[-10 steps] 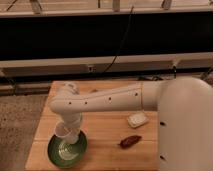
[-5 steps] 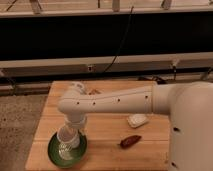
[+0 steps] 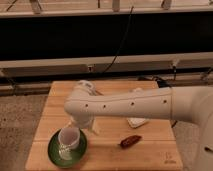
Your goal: Place the ceramic cup in the ceramic bowl
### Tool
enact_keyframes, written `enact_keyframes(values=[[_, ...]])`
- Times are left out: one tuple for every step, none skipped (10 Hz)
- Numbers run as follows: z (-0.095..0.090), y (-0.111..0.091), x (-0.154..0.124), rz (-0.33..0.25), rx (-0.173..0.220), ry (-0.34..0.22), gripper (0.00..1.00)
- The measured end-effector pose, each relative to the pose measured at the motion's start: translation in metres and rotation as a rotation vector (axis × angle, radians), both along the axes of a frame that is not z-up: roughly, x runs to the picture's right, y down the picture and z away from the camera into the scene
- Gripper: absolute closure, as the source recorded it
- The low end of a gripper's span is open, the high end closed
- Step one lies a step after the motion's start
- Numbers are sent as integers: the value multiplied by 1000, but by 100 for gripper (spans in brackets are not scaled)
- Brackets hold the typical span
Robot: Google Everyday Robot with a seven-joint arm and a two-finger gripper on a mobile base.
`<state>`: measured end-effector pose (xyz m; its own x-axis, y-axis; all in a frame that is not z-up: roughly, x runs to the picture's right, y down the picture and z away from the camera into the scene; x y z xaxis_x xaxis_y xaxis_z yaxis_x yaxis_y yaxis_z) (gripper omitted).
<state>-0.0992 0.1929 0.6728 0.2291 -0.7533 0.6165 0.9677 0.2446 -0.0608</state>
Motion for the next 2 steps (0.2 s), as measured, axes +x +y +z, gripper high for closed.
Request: enact_keyframes(values=[[-6, -2, 5, 15, 18, 14, 20], [-8, -4, 6, 16, 29, 16, 20]])
